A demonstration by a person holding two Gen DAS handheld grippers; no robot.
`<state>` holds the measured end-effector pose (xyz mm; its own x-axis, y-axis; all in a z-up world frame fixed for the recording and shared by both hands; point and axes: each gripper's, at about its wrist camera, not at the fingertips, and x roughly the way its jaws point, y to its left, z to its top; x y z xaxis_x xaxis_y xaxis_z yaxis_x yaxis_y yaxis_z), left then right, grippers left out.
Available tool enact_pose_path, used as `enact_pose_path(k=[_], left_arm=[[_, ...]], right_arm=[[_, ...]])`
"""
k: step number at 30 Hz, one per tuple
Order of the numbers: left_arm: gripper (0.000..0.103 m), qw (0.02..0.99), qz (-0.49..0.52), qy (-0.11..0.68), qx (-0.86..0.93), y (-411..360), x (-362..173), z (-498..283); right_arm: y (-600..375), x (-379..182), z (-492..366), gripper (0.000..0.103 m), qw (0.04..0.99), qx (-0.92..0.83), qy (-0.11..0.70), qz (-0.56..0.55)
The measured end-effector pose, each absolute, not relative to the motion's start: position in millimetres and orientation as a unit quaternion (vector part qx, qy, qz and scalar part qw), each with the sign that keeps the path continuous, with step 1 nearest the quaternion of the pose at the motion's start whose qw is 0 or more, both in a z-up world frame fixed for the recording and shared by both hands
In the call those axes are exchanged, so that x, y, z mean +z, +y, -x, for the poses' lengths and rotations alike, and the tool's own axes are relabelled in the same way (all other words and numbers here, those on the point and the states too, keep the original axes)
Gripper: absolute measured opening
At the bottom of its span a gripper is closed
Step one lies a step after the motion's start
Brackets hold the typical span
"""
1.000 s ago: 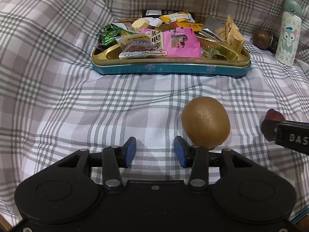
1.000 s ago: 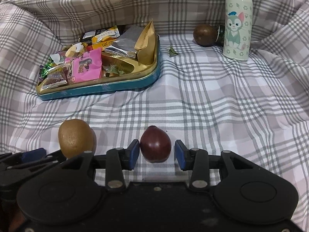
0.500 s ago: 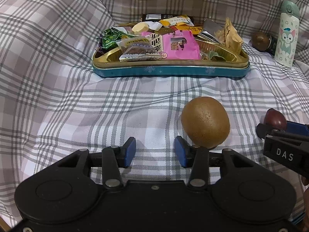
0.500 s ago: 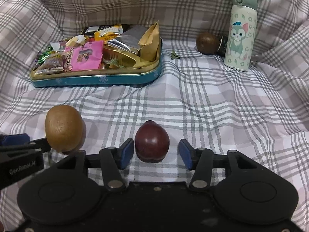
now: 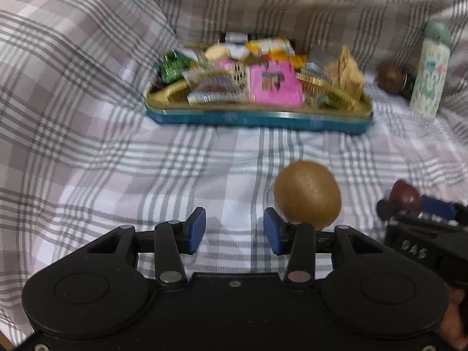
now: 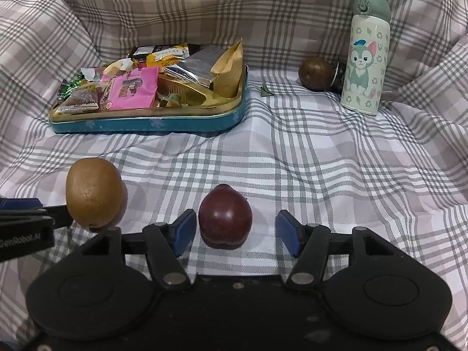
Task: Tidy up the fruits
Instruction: 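Close the right tool on the dark plum, then close the left tool on the kiwi while the right tool holds the plum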
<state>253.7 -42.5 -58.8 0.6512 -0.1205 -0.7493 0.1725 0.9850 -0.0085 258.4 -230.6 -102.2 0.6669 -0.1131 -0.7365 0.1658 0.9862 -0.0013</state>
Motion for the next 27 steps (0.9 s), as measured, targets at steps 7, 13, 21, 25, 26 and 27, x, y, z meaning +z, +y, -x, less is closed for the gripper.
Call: enact_pose_path(k=[7, 13, 21, 25, 26, 27], left_arm=[[0.052, 0.922, -0.046, 0.373, -0.099, -52, -35, -242], [0.052, 0.92, -0.049, 0.371, -0.115, -71, -30, -244], [0.052, 0.915, -0.059, 0.382, -0.117, -90, -33, -249], [0.054, 0.906, -0.051, 0.406, -0.104, -93, -39, -257], [0.055, 0.905, -0.048, 0.41, -0.102, -93, -40, -259], [0.056, 0.904, -0.045, 0.413, -0.1, -93, -40, -260]], right_arm=[[-230, -102, -254, 0.049, 0.917, -0.07, 0.392, -0.032], [-233, -97, -251, 0.036, 0.916, -0.062, 0.396, -0.033], [-257, -83, -237, 0.036, 0.913, -0.096, 0.39, -0.069], [-265, -85, -232, 0.036, 0.909, -0.114, 0.393, -0.079], [-266, -87, -231, 0.036, 0.907, -0.116, 0.396, -0.082], [-266, -89, -231, 0.036, 0.906, -0.119, 0.398, -0.083]])
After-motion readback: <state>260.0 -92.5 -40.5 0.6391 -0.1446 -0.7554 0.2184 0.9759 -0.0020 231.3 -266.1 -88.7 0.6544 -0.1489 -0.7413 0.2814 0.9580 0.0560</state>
